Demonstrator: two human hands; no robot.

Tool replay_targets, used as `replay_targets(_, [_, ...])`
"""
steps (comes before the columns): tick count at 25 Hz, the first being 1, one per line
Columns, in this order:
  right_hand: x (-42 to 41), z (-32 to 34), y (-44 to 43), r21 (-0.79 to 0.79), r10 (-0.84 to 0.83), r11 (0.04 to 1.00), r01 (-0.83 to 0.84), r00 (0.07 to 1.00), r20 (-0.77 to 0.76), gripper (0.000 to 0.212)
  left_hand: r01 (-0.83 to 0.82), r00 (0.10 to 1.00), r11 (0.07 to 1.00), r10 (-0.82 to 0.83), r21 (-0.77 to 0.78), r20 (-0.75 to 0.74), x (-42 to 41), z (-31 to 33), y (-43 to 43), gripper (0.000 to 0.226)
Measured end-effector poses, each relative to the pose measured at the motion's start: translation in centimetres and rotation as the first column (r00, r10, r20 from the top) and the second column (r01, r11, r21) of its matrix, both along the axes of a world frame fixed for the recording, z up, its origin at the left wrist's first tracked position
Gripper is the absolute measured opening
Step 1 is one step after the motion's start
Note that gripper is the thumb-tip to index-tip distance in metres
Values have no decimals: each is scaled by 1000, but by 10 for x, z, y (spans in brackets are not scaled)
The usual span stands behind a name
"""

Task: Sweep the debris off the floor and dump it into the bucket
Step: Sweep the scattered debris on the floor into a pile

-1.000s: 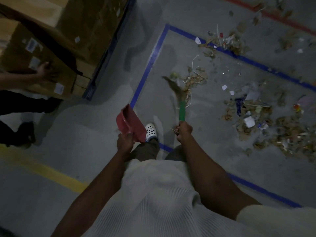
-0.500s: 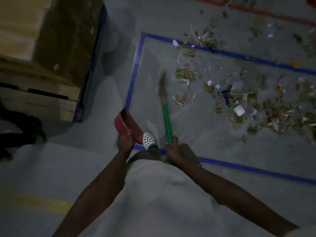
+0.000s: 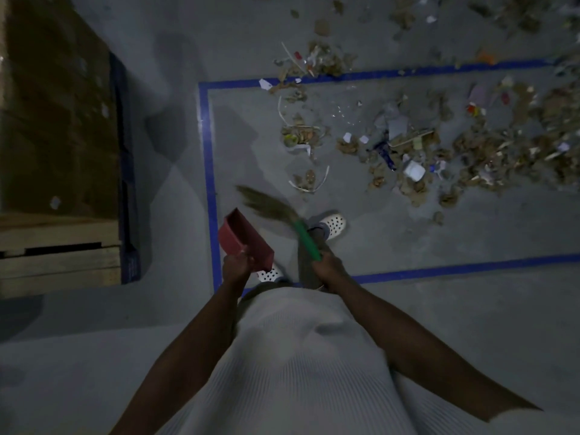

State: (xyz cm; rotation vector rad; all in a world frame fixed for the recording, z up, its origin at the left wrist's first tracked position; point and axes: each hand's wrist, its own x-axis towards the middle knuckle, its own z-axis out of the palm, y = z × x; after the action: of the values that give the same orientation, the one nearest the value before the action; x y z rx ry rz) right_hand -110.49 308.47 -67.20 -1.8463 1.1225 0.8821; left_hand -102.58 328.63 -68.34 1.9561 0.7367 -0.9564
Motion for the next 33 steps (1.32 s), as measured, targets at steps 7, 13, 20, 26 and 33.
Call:
replay_targets(7, [50,-20,-119,-116,-415,905,410,909,-23,43,136,989,987,-140,85,46,59,-1,-69,41])
replay_targets(13, [82,-17,-223,-56,-808,581,812,584,79,46,262,964,957,-265,125,6,106,-2,-165,51])
replay_targets(20, [104,-1,-255,-83,-790,590,803,596,144,51,461,882,881,-468,103,59,142,-13,-254,53])
replay_targets(26, [126,14,-196,-31,-495,861,508,851,177,56,378,921,923,-383,75,67,165,-17,-269,55])
replay_targets(33, [134,37,-142,77,-120,991,111,985,122,56,233,969,959,-242,161,41,174,-8,-205,56])
